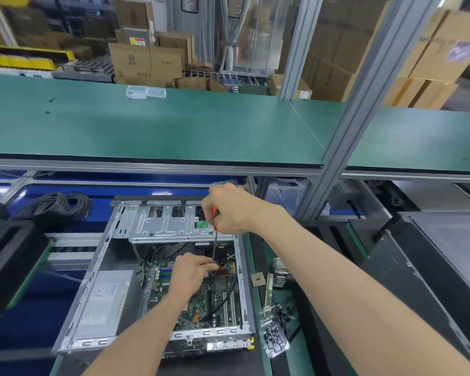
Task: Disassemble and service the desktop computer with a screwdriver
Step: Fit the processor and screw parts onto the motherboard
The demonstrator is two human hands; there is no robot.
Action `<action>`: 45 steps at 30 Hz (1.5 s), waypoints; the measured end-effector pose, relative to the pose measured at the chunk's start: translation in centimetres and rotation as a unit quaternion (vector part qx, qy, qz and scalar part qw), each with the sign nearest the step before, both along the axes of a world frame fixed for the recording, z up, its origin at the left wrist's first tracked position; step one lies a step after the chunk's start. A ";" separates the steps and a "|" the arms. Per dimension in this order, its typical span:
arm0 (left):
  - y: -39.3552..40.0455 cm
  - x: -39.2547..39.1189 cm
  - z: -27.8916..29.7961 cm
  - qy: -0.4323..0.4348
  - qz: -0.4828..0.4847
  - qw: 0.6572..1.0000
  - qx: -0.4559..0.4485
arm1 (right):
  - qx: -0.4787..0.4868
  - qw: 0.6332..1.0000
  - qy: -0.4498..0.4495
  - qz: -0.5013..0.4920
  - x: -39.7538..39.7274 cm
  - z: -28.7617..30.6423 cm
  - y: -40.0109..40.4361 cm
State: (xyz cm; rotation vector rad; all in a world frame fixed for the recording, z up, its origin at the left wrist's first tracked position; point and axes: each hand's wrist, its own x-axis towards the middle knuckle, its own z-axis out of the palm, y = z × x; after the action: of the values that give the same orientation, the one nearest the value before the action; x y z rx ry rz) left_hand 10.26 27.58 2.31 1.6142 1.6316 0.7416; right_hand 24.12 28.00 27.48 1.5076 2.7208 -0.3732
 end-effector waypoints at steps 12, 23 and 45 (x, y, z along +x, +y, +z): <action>0.4 -0.2 -0.3 0.019 -0.009 1.000 -0.009 | 0.024 1.000 0.008 0.005 0.0 -0.7 1.0; 0.1 -0.1 0.3 0.059 -0.003 0.997 -0.051 | 0.059 0.998 -0.026 -0.013 -1.3 -1.5 0.9; 0.4 -0.1 -0.8 0.182 -0.056 0.981 -0.021 | 0.072 0.989 0.081 -0.103 -1.9 -2.8 0.8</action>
State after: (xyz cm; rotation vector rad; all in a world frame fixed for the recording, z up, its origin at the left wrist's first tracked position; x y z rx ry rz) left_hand 10.16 27.99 1.55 1.8749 1.7746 0.3643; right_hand 22.27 28.81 24.73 1.8850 2.7729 -0.3220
